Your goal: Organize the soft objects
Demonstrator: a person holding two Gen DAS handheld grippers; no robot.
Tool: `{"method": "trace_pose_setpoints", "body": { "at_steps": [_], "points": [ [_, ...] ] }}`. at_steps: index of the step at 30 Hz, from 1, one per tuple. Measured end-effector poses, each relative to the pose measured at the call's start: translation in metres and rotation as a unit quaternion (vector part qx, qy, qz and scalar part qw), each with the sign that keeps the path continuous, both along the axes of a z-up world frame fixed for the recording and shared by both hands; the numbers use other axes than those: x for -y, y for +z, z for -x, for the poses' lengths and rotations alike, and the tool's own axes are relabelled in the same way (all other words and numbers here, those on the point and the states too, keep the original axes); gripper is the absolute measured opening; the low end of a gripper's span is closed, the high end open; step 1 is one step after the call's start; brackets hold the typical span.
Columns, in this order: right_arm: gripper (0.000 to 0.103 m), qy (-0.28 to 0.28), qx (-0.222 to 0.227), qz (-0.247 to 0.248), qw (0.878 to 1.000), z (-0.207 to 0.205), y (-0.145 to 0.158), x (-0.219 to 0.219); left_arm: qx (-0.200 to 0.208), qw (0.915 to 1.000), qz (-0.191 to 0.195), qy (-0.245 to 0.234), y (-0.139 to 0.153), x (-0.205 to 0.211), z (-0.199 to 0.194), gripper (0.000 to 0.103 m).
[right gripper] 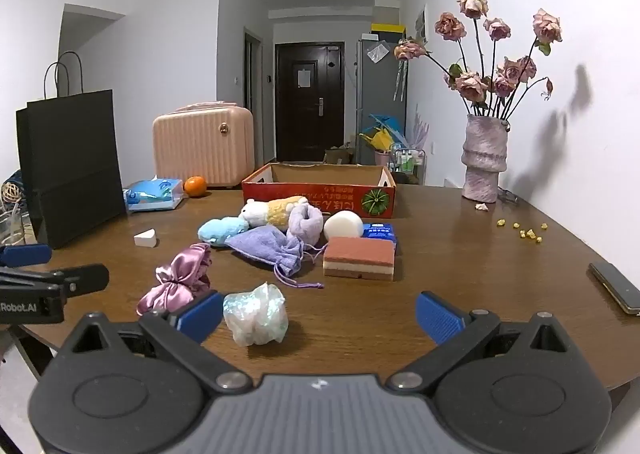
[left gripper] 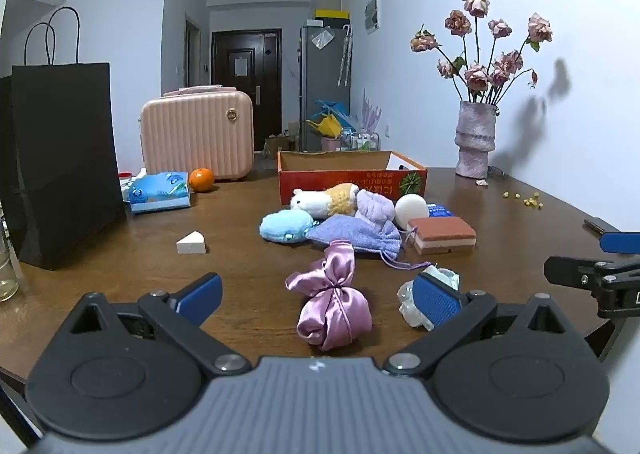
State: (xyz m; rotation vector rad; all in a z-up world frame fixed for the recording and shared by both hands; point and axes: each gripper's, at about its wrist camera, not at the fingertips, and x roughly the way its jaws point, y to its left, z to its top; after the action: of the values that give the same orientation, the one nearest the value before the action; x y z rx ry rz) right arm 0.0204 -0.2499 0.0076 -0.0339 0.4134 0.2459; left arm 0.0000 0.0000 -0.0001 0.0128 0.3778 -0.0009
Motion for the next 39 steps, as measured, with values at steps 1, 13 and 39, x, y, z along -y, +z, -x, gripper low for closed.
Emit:
{"method": "trace_pose_setpoints", "body": {
  "at_steps": [1, 13, 39],
  "points": [
    [0.103, 0.0, 0.002, 0.001, 1.0, 0.0002, 0.0002, -0.0001, 0.002, 1.0, -0.004, -0.001, -0.0001, 0.0003, 0.0, 0.103],
    [0.103, 0.0, 0.004, 0.005, 1.0, 0.0015, 0.0012, -0.0011, 0.002, 1.0, 0.006, -0.001, 0.0037, -0.0036, -0.0018, 0.103],
    [0.103, -0.001, 0.003, 0.007, 1.0, 0.0025, 0.0021, 0.0013, 0.001, 1.0, 0.007, -0.001, 0.0045, -0.0003, 0.0031, 0.103]
  ]
}}
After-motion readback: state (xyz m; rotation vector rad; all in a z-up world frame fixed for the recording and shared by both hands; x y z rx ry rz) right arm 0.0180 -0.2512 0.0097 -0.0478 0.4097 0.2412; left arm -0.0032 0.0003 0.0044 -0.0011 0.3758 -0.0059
